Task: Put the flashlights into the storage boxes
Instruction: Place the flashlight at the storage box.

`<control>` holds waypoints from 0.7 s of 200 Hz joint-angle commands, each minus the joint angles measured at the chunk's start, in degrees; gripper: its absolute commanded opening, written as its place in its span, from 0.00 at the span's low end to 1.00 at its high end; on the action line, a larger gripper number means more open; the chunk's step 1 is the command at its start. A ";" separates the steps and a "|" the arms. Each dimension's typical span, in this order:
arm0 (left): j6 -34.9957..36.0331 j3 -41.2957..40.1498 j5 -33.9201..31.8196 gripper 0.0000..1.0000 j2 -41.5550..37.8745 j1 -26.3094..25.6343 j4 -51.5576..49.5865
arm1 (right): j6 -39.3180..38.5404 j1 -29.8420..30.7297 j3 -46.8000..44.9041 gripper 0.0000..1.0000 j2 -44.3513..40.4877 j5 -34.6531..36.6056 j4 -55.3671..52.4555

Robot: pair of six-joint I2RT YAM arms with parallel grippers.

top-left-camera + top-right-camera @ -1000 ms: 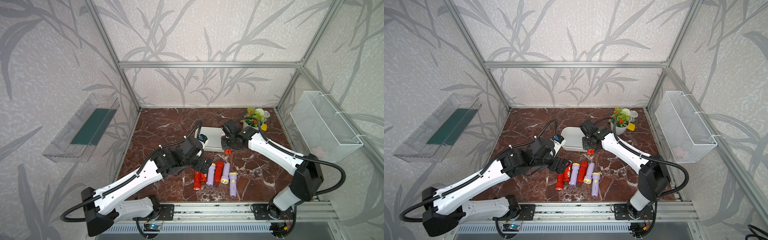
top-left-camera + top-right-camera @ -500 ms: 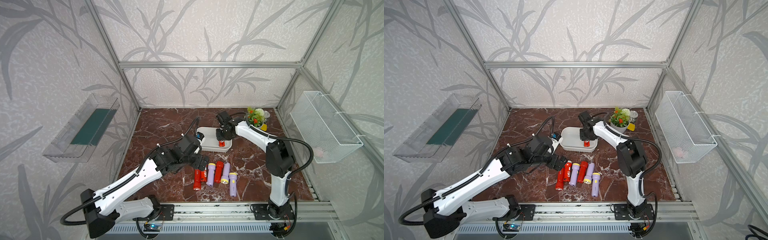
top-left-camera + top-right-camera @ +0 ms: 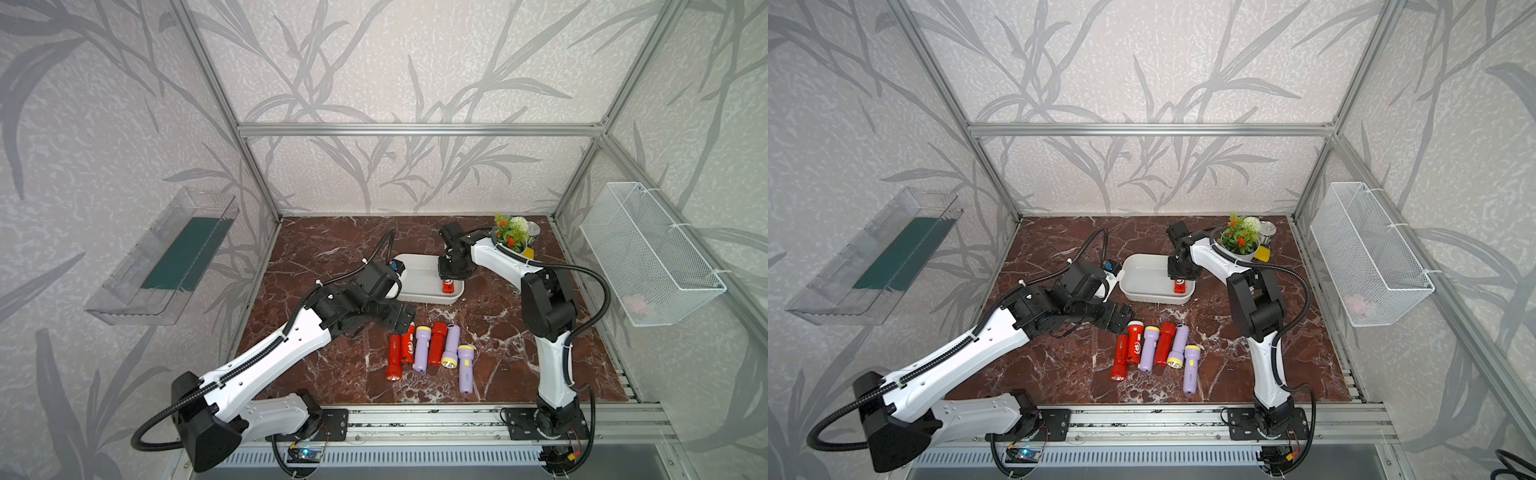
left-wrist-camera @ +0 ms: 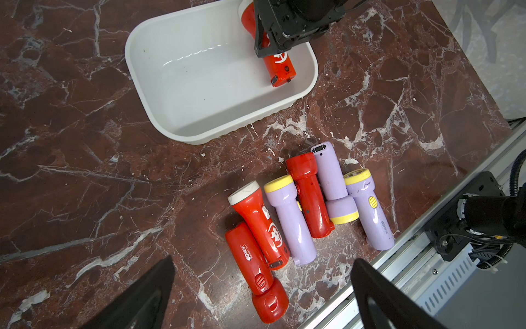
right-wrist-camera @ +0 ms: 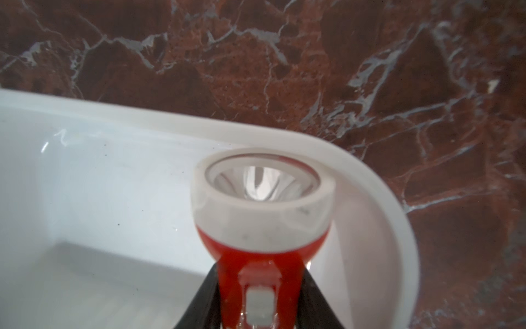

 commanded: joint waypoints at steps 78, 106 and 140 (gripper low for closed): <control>1.61 2.56 2.06 0.99 1.80 2.03 0.71 | -4.01 -2.63 9.04 0.41 6.32 0.50 -4.96; 1.35 2.14 1.90 0.99 1.62 2.13 0.46 | -5.06 -3.36 9.64 0.45 6.64 0.41 -5.36; 0.92 2.27 1.76 0.99 1.43 2.21 0.58 | -5.43 -3.54 9.86 0.45 6.70 -0.49 -5.65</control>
